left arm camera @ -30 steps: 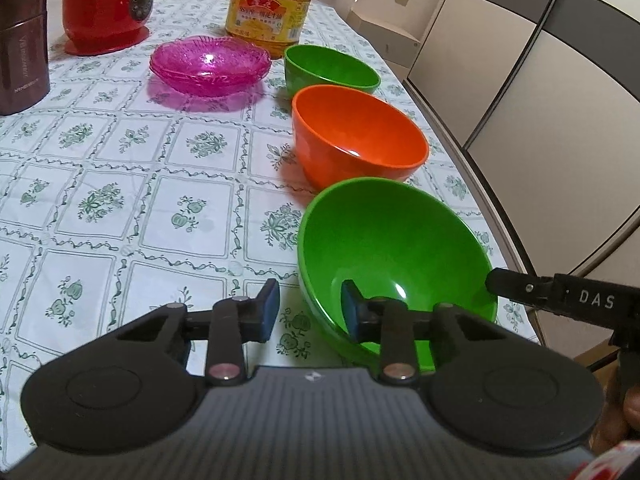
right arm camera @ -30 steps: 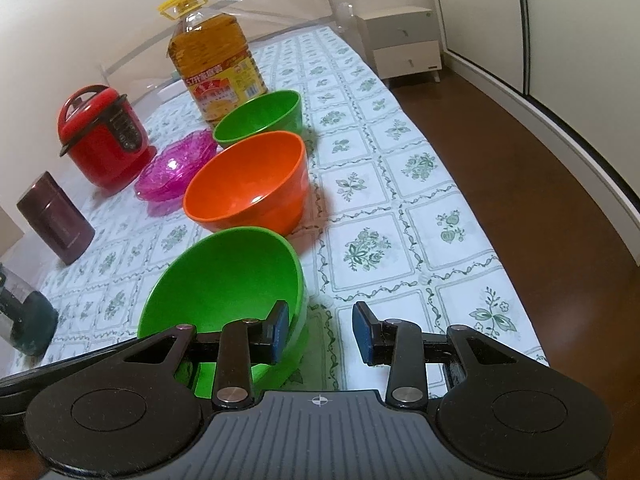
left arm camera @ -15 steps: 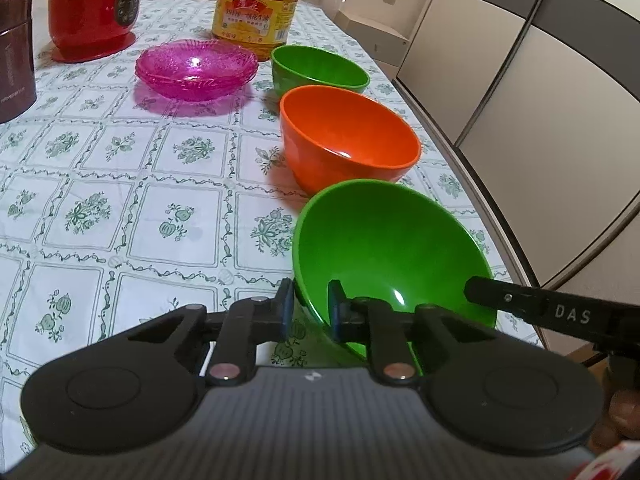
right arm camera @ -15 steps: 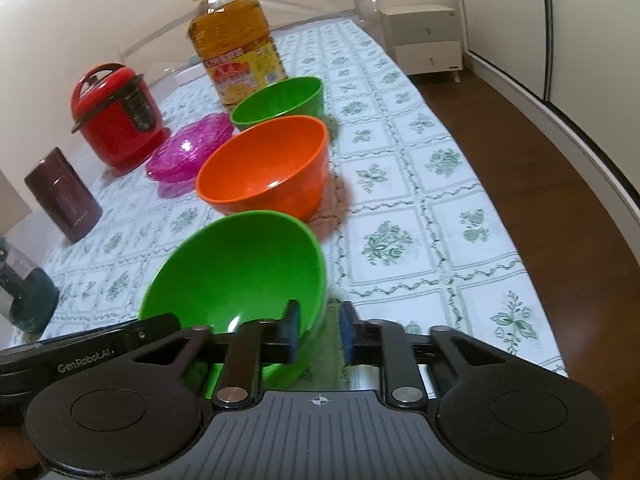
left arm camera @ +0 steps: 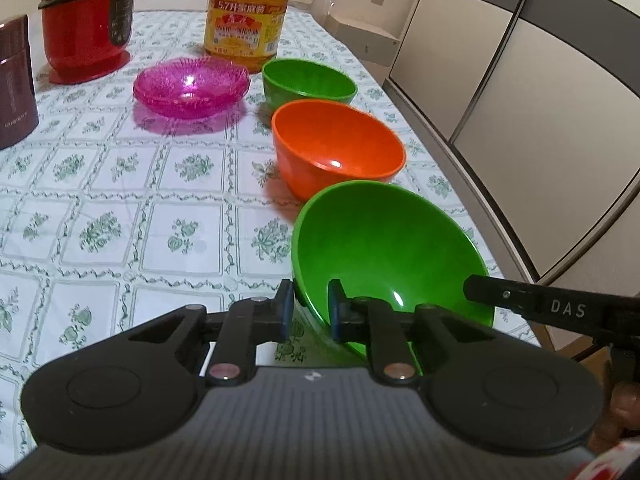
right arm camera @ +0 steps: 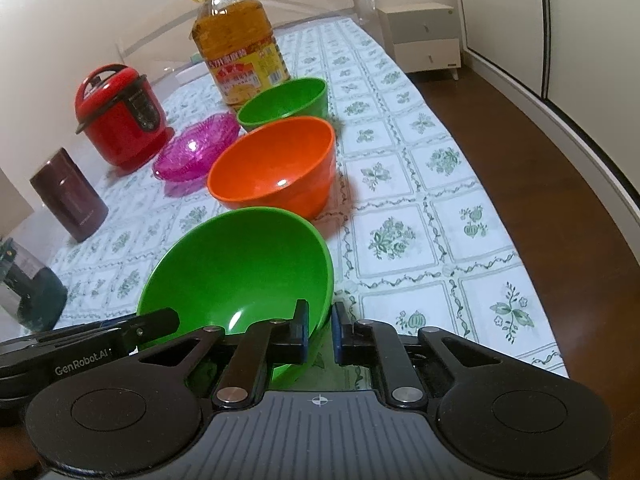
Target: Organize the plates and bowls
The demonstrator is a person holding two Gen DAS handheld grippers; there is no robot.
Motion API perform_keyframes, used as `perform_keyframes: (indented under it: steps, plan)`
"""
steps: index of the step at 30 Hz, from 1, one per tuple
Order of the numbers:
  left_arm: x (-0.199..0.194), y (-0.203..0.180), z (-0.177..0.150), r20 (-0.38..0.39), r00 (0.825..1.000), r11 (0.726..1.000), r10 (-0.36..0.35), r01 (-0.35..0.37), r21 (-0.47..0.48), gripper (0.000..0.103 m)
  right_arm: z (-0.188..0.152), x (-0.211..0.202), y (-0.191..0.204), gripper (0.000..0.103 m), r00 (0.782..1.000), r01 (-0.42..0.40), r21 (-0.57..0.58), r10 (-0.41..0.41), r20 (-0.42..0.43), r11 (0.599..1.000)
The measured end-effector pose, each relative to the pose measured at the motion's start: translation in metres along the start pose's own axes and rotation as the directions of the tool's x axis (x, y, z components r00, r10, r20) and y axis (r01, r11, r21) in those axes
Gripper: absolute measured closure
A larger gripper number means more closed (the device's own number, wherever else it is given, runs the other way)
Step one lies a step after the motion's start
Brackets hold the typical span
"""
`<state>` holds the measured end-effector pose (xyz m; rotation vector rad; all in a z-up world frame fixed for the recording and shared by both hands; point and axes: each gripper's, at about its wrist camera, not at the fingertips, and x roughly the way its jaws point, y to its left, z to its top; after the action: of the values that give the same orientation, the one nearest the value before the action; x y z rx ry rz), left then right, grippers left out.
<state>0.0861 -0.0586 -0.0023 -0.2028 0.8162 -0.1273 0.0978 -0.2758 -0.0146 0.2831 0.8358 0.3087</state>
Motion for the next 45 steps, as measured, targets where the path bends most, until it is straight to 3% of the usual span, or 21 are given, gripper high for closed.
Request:
perform_keyframes:
  steps: [11, 21, 30, 45]
  plan:
    - [-0.017, -0.006, 0.038, 0.07, 0.997, 1.0, -0.017, 0.017, 0.006, 0.088, 0.036, -0.027, 0.012, 0.092, 0.996, -0.02, -0.008, 0.021, 0.088, 1.0]
    - [-0.008, -0.01, 0.098, 0.135, 0.991, 1.0, -0.018, 0.017, 0.005, 0.088, 0.087, -0.023, 0.015, 0.092, 0.989, -0.047, -0.003, 0.047, 0.138, 0.999]
    - [0.041, -0.004, 0.14, 0.101, 0.995, 1.0, -0.007, 0.007, -0.003, 0.088, 0.133, 0.017, 0.009, 0.092, 0.991, -0.026, 0.006, 0.025, 0.132, 1.0]
    - [0.099, 0.008, 0.138, 0.025, 0.999, 0.999, 0.046, -0.047, 0.023, 0.087, 0.144, 0.082, 0.0, 0.092, 0.997, 0.012, -0.035, -0.01, 0.07, 0.999]
